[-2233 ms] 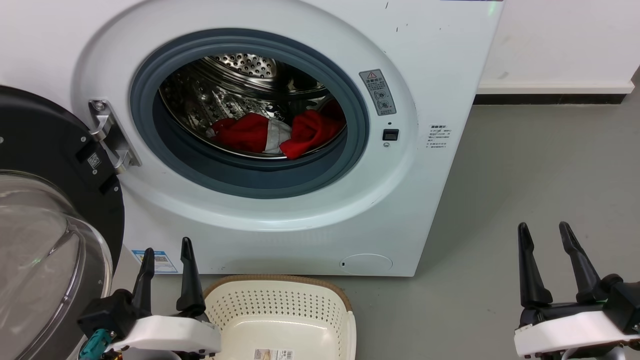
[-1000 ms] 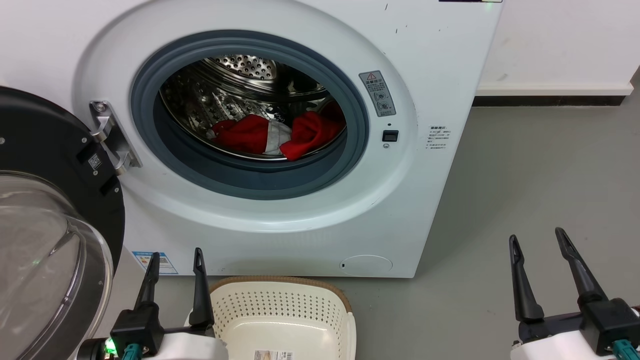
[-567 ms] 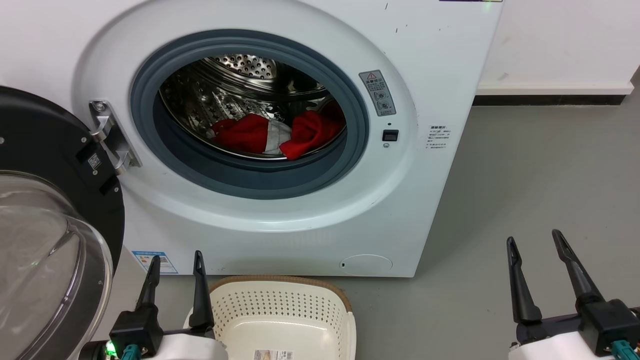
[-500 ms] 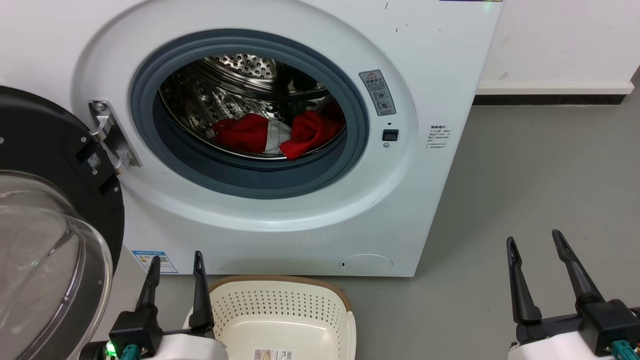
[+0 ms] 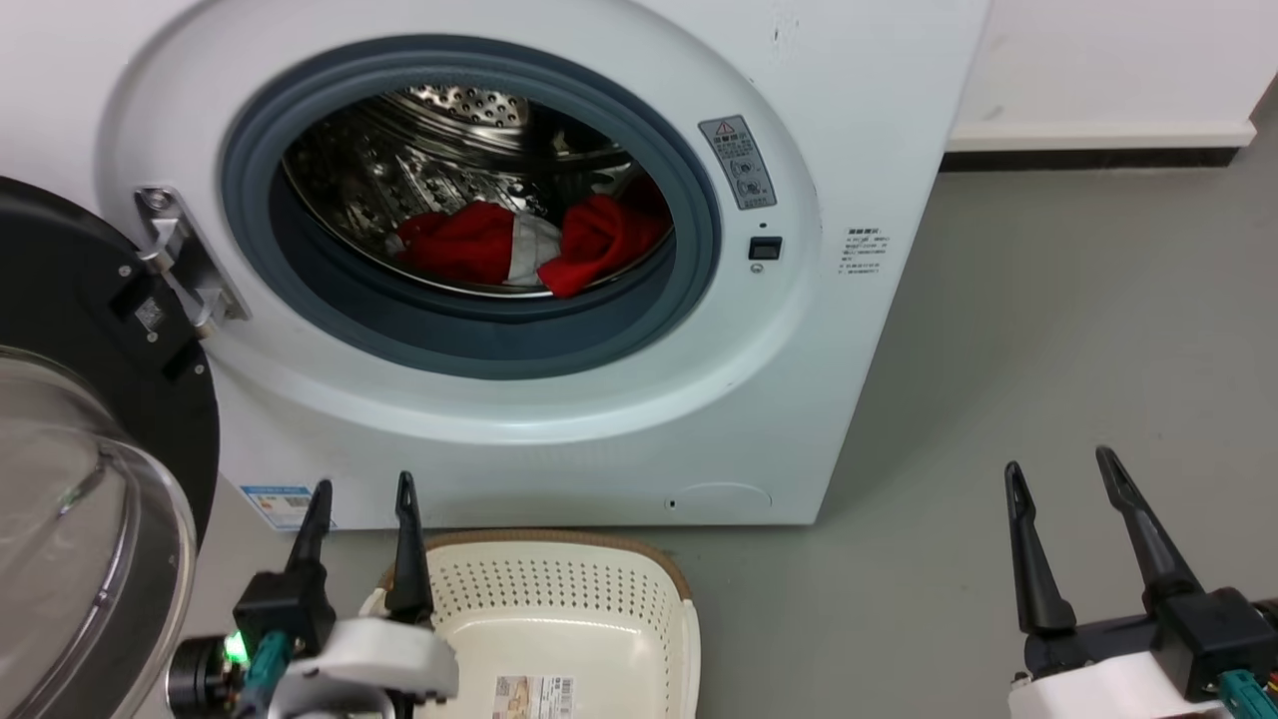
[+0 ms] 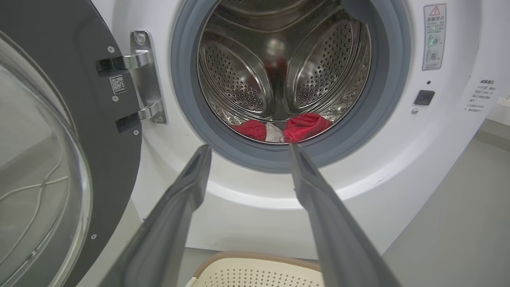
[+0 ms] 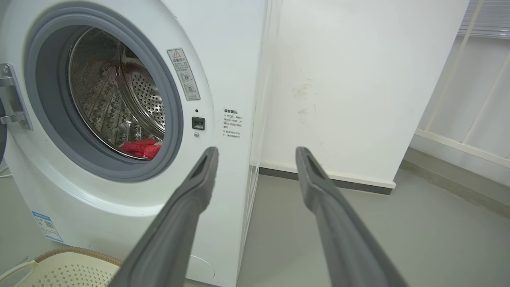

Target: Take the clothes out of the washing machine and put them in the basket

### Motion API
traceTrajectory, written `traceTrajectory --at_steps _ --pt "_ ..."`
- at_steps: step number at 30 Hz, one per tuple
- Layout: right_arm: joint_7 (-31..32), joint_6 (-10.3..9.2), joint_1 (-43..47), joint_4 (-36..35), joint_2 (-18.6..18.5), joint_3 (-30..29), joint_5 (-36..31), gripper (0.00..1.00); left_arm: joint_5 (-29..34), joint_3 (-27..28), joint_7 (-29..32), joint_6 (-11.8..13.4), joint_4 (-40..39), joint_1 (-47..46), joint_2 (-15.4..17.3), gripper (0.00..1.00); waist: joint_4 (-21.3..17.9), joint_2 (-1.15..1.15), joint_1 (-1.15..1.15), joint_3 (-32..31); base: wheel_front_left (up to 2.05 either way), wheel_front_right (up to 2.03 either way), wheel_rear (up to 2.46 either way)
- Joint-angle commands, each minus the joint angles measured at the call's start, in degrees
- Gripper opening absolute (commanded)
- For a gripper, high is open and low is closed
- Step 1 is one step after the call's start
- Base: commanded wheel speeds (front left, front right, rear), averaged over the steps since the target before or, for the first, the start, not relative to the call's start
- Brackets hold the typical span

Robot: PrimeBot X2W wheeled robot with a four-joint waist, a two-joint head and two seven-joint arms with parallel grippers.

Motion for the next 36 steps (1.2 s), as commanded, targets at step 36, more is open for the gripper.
traceTrajectory --at_steps 36 --pt "-0.1 -0.05 -23.2 -3.5 0.1 0.3 7.2 1.0 4.7 -8.4 13.5 -9.8 48.6 -80.8 15.6 1.0 -12.9 0.0 0.0 39.5 0.0 0.0 0.0"
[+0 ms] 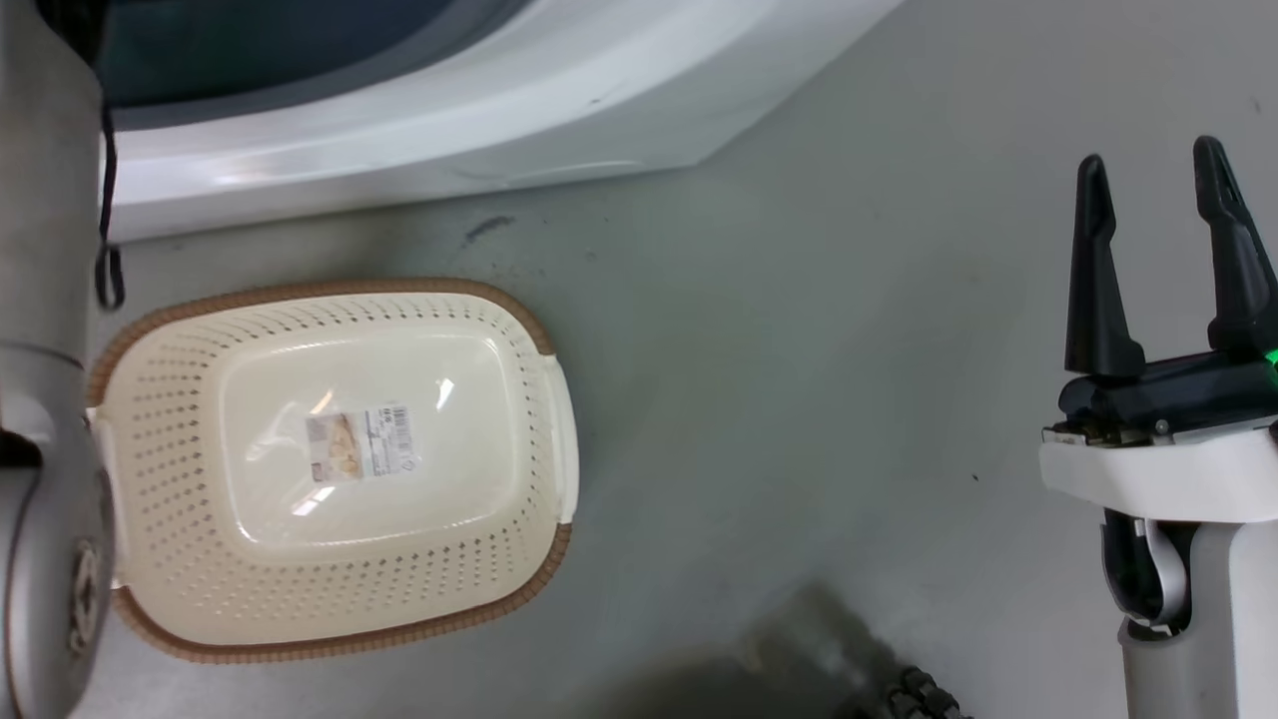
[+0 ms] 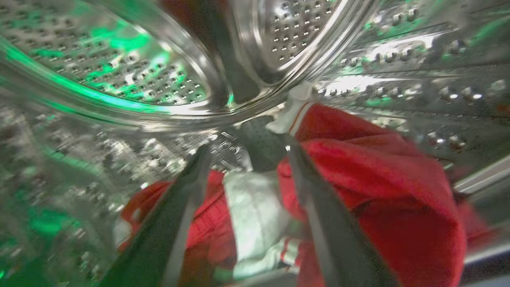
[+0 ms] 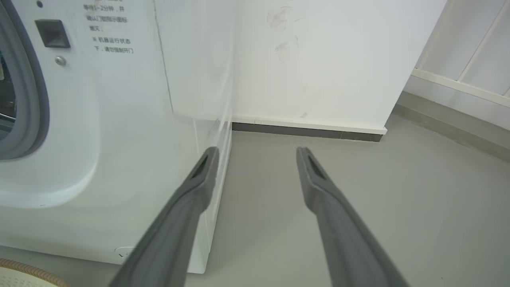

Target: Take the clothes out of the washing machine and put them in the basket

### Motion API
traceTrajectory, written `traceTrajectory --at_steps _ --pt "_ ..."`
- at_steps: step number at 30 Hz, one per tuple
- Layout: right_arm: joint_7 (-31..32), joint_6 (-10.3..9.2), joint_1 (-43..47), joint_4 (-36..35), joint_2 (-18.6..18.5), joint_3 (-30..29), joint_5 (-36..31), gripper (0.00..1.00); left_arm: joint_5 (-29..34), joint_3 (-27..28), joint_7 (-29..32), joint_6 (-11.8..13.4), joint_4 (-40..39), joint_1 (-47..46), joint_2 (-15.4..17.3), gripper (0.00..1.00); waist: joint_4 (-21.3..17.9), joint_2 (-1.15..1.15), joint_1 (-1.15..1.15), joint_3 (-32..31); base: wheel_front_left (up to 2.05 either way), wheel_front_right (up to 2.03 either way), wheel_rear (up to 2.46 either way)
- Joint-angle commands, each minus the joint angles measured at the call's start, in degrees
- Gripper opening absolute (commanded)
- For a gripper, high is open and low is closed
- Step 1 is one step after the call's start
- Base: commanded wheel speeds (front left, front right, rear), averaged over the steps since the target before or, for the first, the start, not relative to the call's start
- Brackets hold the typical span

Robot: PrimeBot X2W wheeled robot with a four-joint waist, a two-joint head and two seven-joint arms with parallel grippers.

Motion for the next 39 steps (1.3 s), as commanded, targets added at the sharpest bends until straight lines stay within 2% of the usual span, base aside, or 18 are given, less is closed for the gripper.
traceTrajectory --at_steps 1,5,12,16,22,30,31,32,39 --pt "-0.1 -0.05 -1.1 -0.4 0.2 0.1 0.3 1.0 -0.6 -1.1 0.8 -0.1 0.4 -1.6 0.1 1.0 -2.0 0.0 -0.02 2.7 0.0 0.0 0.0" --pt "-0.1 -0.06 -2.2 -0.5 0.2 0.1 1.4 1.0 -6.5 -6.2 8.7 -0.1 2.7 -6.6 0.8 1.0 -2.9 0.0 -0.02 5.2 0.0 0.0 0.0" --pt "-0.1 -0.06 -3.1 -0.8 0.2 0.8 3.0 1.0 -16.0 -14.1 21.5 -0.1 2.1 -12.9 4.8 1.0 -4.3 0.0 -0.02 8.6 0.0 0.0 0.0" --pt "-0.1 -0.06 -3.4 -0.8 0.2 1.5 3.8 1.0 -19.5 -18.2 27.6 -0.1 1.0 -15.3 7.5 1.0 -5.0 0.0 -0.02 10.0 0.0 0.0 0.0" --pt "-0.1 -0.06 -3.4 -0.6 0.2 2.3 4.5 1.0 -23.7 -23.3 32.0 -0.1 -0.5 -15.9 9.3 1.0 -5.6 0.0 -0.02 10.9 0.0 0.0 0.0" --pt "-0.1 -0.06 -3.1 -0.2 0.2 2.1 5.4 1.0 -27.0 -28.6 33.9 -0.1 -0.8 -15.7 11.2 1.0 -6.0 0.0 -0.02 10.9 0.0 0.0 0.0" --pt "-0.1 -0.06 -3.0 -0.1 0.2 2.0 5.5 1.0 -27.2 -29.2 33.7 -0.1 -0.9 -15.7 11.4 0.38 -6.0 0.0 -0.02 10.8 0.0 0.0 0.0" --pt "-0.1 -0.06 -2.9 0.0 0.2 2.1 5.4 1.0 -27.9 -29.7 33.5 -0.1 -1.0 -15.6 11.5 0.0 -6.1 0.0 -0.02 10.7 0.0 0.0 0.0" --pt "-0.1 -0.06 -2.8 0.4 0.2 1.3 4.7 1.0 -30.5 -31.2 26.5 -0.1 -1.0 -14.7 12.3 0.0 -5.4 0.0 -0.02 9.0 0.0 0.0 0.0"
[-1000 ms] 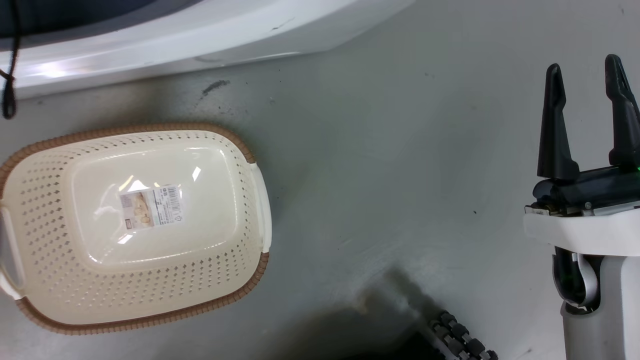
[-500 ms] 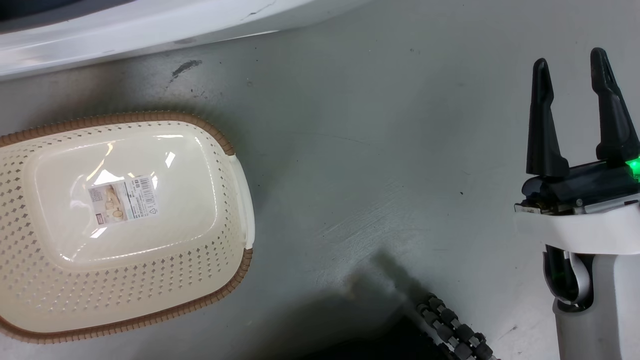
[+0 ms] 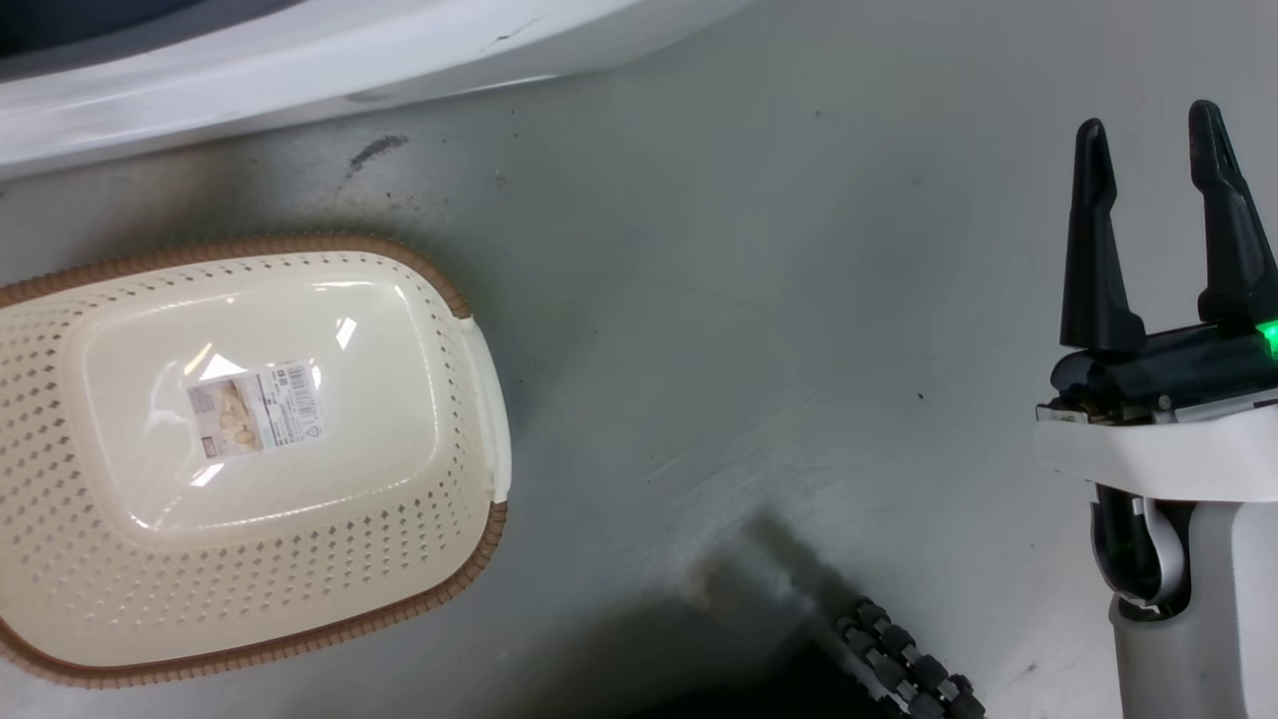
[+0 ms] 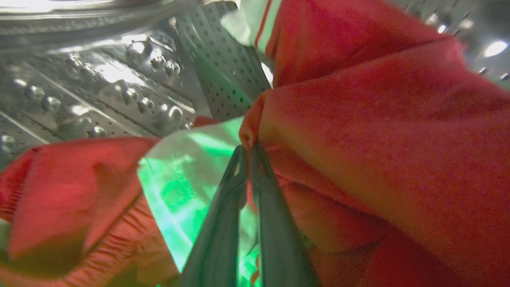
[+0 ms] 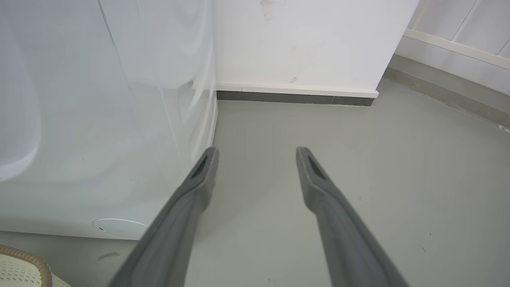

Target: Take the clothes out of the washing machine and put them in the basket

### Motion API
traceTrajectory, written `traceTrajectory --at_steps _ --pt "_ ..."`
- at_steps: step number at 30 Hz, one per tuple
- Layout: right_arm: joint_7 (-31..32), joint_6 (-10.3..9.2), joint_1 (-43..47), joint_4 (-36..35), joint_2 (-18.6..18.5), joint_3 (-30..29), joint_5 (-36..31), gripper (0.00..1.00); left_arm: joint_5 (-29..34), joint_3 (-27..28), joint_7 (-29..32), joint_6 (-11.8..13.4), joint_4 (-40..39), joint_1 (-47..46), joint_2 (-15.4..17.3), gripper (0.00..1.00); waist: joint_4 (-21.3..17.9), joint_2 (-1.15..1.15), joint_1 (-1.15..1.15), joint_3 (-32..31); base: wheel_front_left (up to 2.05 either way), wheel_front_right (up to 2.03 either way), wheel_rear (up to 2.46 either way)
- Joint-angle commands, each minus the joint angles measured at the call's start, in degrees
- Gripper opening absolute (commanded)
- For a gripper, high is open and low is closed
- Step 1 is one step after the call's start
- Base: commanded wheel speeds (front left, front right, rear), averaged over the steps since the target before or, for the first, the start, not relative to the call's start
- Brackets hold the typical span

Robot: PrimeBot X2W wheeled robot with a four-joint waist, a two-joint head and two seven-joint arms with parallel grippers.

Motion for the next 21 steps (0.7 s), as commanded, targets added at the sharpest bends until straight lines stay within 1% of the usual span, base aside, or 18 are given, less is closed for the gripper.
traceTrajectory --at_steps 1,3,4,6,16,17,21 --pt "-0.1 -0.06 0.0 0.2 0.1 -0.3 -0.3 1.0 -1.2 -0.1 -3.0 0.0 0.4 1.3 0.2 0.0 0.7 0.0 0.0 -1.4 0.0 0.0 0.0" --pt "-0.1 -0.06 0.5 0.4 0.1 -0.2 -0.8 1.0 -2.0 -0.4 -6.1 0.0 0.5 2.5 0.0 0.0 1.3 0.0 0.0 -2.9 0.0 0.0 0.0" --pt "-0.1 -0.06 0.5 0.4 0.1 -0.2 -0.8 1.0 -2.0 -0.4 -6.1 0.0 0.5 2.5 0.0 0.0 1.3 0.0 0.0 -2.9 0.0 0.0 0.0" --pt "-0.1 -0.06 1.2 0.7 0.1 -0.6 -1.5 1.0 -3.1 -0.5 -9.4 0.0 0.8 4.1 -0.6 0.0 2.2 0.0 0.0 -4.6 0.0 0.0 0.0" --pt "-0.1 -0.06 3.8 1.4 0.1 -1.3 -5.5 1.0 -5.9 -2.4 -27.5 0.0 1.1 16.1 -3.0 0.0 7.2 0.0 0.0 -14.4 0.0 0.0 0.0" --pt "-0.1 -0.06 4.6 1.6 0.1 -1.2 -6.2 1.0 -6.7 -2.7 -30.5 0.0 0.6 18.8 -3.7 0.0 8.1 0.0 0.0 -16.3 0.0 0.0 0.0" --pt "-0.1 -0.06 6.0 2.0 0.1 -1.0 -6.9 1.0 -7.5 -3.0 -34.6 0.0 -0.3 22.8 -4.4 0.0 9.2 0.0 0.0 -19.1 0.0 0.0 0.0"
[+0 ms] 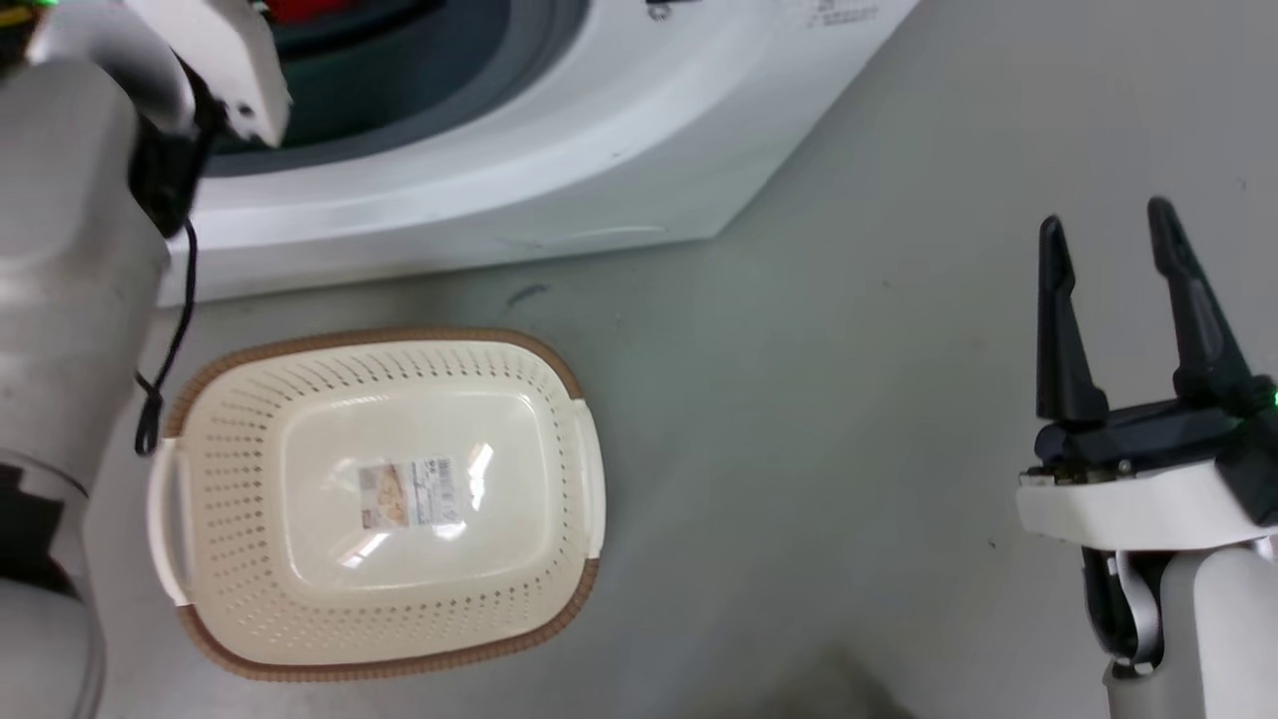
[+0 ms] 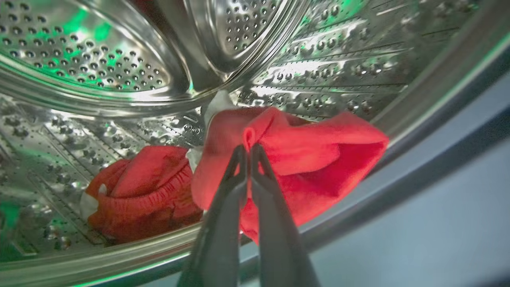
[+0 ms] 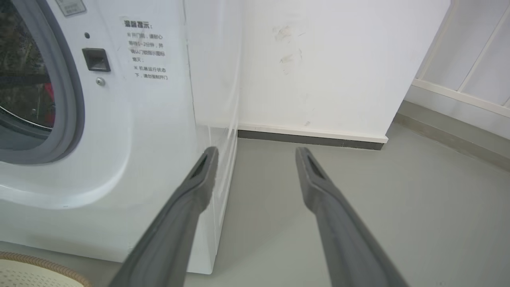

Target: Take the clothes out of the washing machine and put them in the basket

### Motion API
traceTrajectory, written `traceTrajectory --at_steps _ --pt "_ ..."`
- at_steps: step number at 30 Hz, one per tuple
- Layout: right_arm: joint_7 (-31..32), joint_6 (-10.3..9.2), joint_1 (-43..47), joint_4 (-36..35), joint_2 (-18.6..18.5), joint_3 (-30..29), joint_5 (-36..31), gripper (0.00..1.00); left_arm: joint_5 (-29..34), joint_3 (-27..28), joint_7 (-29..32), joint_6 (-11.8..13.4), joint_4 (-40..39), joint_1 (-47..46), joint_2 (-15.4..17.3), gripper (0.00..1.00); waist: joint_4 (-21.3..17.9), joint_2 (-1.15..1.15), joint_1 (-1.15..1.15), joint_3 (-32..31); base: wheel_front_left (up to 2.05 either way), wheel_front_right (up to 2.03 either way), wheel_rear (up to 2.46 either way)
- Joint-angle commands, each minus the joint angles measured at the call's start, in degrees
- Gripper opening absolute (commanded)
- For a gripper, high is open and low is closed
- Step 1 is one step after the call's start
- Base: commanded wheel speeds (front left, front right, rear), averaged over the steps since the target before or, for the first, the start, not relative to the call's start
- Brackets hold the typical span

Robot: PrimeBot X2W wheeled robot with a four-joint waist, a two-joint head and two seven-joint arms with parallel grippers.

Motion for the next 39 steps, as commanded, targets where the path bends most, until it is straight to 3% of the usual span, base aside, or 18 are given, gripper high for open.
traceTrajectory --at_steps 1,7,17,26,39 --pt "-0.1 -0.06 0.6 0.1 0.1 0.1 0.0 1.0 -0.2 0.0 -0.5 0.0 -0.3 1.1 -0.2 0.0 1.9 0.0 0.01 -3.0 0.0 0.0 0.0" --pt "-0.1 -0.06 3.6 1.1 0.1 -0.3 -1.1 1.0 -0.7 0.1 -6.0 0.9 -3.9 10.1 -1.5 0.0 3.8 0.0 0.01 -8.6 0.0 0.0 0.0" --pt "-0.1 -0.06 7.8 1.6 0.1 -0.2 -2.7 1.0 0.8 4.4 -7.0 6.6 -21.2 25.2 -0.3 0.0 7.0 0.0 0.01 -16.3 0.0 0.0 0.0" --pt "-0.1 -0.06 11.5 2.2 0.1 -0.4 -2.9 1.0 3.1 7.2 -7.0 11.7 -37.6 35.6 4.1 0.0 9.0 0.0 0.01 -22.4 0.0 0.0 0.0" --pt "-0.1 -0.06 15.4 2.3 0.1 -0.2 -2.6 1.0 4.2 10.3 -6.0 19.3 -58.8 42.1 10.7 0.0 11.1 0.0 0.01 -27.3 0.0 0.0 0.0"
